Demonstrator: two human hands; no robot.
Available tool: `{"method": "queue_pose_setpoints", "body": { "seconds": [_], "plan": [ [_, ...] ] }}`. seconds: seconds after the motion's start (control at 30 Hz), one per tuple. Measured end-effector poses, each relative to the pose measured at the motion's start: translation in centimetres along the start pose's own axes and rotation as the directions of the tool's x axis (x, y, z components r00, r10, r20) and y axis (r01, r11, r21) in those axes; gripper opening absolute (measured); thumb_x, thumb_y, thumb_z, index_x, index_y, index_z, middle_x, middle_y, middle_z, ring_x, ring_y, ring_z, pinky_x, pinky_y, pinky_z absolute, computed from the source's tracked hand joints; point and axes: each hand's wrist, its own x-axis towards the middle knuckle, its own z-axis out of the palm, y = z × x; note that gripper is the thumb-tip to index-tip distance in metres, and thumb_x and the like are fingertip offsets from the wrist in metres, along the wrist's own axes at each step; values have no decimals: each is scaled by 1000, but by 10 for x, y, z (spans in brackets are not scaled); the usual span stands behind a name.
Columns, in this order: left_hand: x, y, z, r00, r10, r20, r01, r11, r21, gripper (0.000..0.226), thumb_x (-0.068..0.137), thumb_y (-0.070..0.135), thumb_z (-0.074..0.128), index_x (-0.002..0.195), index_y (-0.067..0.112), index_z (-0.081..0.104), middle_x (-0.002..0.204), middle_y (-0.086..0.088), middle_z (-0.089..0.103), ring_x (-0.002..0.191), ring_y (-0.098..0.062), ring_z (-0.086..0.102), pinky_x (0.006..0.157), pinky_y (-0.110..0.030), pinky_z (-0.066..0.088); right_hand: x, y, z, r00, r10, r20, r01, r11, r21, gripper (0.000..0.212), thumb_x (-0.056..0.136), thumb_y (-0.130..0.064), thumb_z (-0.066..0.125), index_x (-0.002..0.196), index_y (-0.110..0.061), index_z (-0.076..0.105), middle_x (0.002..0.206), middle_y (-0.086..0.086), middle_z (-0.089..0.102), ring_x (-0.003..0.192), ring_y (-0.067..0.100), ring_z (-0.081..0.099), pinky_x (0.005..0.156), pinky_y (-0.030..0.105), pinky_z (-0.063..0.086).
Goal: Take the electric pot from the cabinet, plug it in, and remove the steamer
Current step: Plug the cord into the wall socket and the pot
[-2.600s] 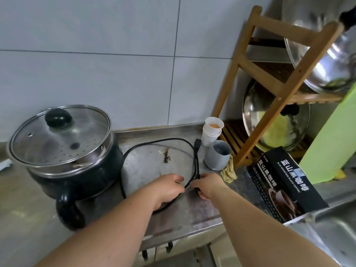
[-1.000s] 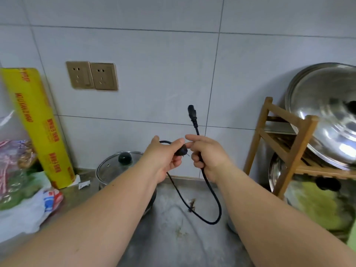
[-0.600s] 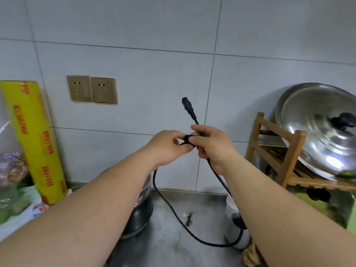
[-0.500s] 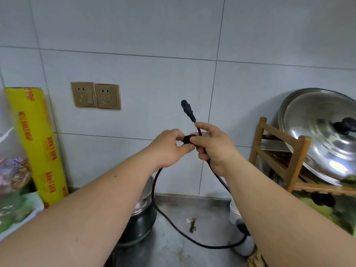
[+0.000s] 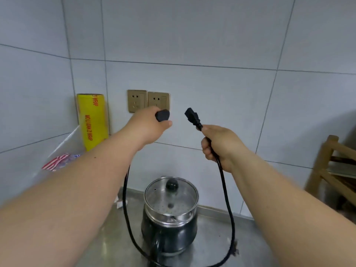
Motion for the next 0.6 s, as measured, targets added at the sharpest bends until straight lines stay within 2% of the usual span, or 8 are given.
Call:
{"method": "queue_pose_setpoints", "body": {
  "seconds": [0.07, 0.13, 0.23, 0.3, 0.37, 0.4, 0.5, 0.6],
  "plan": [
    [11, -19, -23, 997, -34, -71, 40, 995, 86, 38, 86, 40, 56, 115, 15, 57, 103, -5, 56, 82, -23, 54, 61, -26, 41, 6, -2, 22, 998, 1, 59, -5, 999, 54, 17, 93, -14, 44, 100, -13, 60, 64, 3, 62, 42, 12, 44, 35, 19, 34],
    [23, -39, -42, 988, -73, -134, 93, 984, 153, 44, 88, 40, 51, 121, 11, 55, 121, -15, 51, 97, -34, 55, 76, -33, 45, 13, -2, 41, 995, 3, 101, -12, 996, 93, 17, 91, -9, 44, 97, -12, 59, 73, 5, 59, 45, 12, 40, 33, 19, 30],
    [38, -62, -58, 979, -93, -180, 124, 977, 173, 50, 89, 34, 52, 134, 14, 45, 139, -16, 46, 119, -34, 49, 93, -36, 42, 20, 1, 59, 993, -31, 112, 26, 999, 47, 10, 90, -20, 51, 95, -22, 59, 69, 3, 46, 41, 10, 30, 32, 18, 23],
    [48, -73, -61, 979, -83, -185, 119, 975, 188, 49, 85, 32, 59, 132, 20, 48, 134, -9, 54, 115, -29, 53, 86, -33, 44, 26, 4, 66, 995, -48, 92, 48, 999, 7, 10, 91, -28, 51, 94, -25, 59, 64, 1, 39, 40, 10, 27, 34, 18, 22],
    [60, -80, -58, 985, -77, -153, 107, 975, 197, 42, 80, 30, 65, 121, 21, 57, 119, -8, 64, 101, -27, 59, 75, -31, 46, 35, 6, 71, 998, -46, 44, 46, 999, 4, 15, 92, -29, 49, 99, -23, 61, 62, 0, 40, 40, 10, 28, 34, 19, 24],
    [66, -82, -54, 987, -84, -136, 108, 978, 177, 40, 78, 29, 68, 117, 21, 60, 115, -7, 66, 97, -28, 60, 75, -32, 48, 39, 7, 72, 999, -39, 14, 39, 999, 6, 18, 92, -28, 49, 102, -20, 62, 62, 1, 42, 40, 10, 30, 33, 20, 25],
    [89, -86, -36, 988, -117, -102, 123, 991, 52, 39, 73, 27, 74, 109, 19, 63, 108, -6, 66, 92, -26, 60, 78, -35, 51, 49, 9, 73, 996, 4, -86, -3, 1000, 16, 21, 92, -26, 49, 107, -17, 61, 67, 2, 47, 39, 10, 33, 33, 20, 28],
    [110, -86, -11, 990, -106, -96, 100, 993, -59, 36, 72, 24, 74, 105, 14, 63, 99, -3, 63, 86, -22, 57, 70, -31, 46, 57, 11, 75, 987, 36, -159, -31, 999, 32, 20, 92, -24, 49, 108, -17, 60, 68, 3, 48, 39, 10, 34, 32, 19, 28]
  ]
}}
